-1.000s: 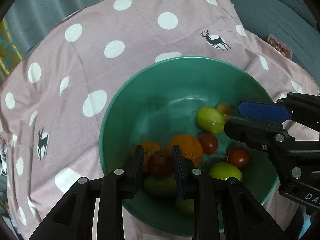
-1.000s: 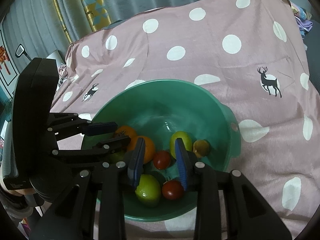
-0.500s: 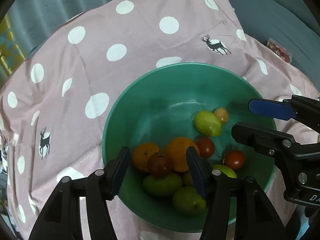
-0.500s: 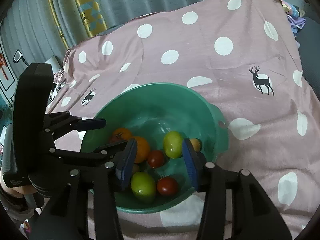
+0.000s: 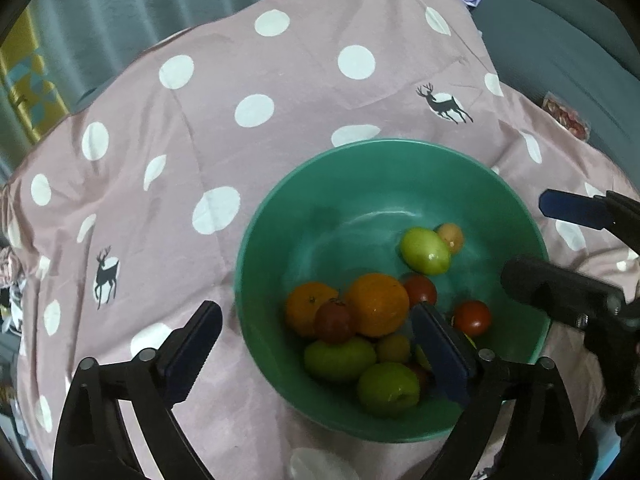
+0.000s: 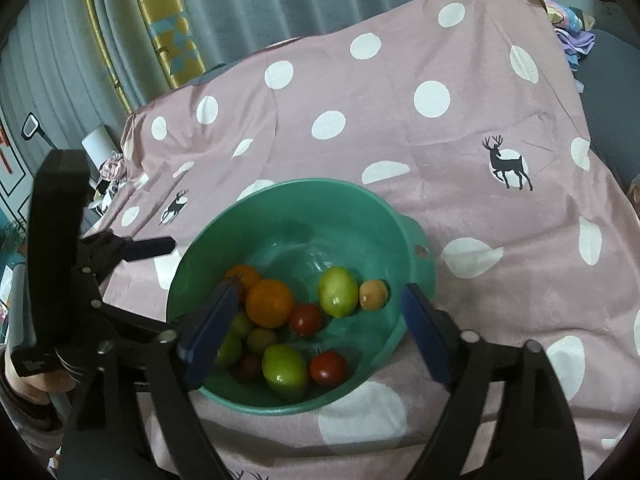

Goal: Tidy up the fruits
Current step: 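Open both tools and withdraw them from the bowl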

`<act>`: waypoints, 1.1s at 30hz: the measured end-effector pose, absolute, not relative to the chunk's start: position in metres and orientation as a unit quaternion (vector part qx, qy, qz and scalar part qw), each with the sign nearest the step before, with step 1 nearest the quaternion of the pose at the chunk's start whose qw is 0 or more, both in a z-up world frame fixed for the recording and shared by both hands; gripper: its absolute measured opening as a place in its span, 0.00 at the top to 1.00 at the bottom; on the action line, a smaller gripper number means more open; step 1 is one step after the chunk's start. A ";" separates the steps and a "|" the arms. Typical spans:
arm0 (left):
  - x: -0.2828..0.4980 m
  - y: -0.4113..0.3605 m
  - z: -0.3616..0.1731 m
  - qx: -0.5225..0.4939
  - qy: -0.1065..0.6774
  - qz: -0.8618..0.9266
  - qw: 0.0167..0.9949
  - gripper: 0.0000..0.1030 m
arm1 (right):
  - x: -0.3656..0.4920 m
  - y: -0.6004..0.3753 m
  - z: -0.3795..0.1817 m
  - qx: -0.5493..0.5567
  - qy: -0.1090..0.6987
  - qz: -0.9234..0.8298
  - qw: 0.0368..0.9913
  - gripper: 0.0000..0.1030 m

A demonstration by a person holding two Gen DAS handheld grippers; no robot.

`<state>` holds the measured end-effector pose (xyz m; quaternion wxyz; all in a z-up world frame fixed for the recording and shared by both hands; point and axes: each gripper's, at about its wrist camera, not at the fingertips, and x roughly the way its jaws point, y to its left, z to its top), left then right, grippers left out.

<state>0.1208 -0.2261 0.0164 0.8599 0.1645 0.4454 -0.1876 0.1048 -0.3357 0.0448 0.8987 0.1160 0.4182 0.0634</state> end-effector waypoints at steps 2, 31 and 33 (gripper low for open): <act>0.119 -0.225 0.019 0.163 0.445 -0.183 0.861 0.07 | 0.105 -0.333 0.045 0.106 0.425 0.058 0.897 0.04; 0.103 -0.181 0.064 0.104 0.435 -0.100 0.889 0.03 | 0.083 -0.305 0.080 0.016 0.443 0.053 0.895 0.00; 0.102 -0.182 0.065 0.104 0.435 -0.100 0.889 0.03 | 0.082 -0.304 0.081 0.016 0.442 0.053 0.895 0.00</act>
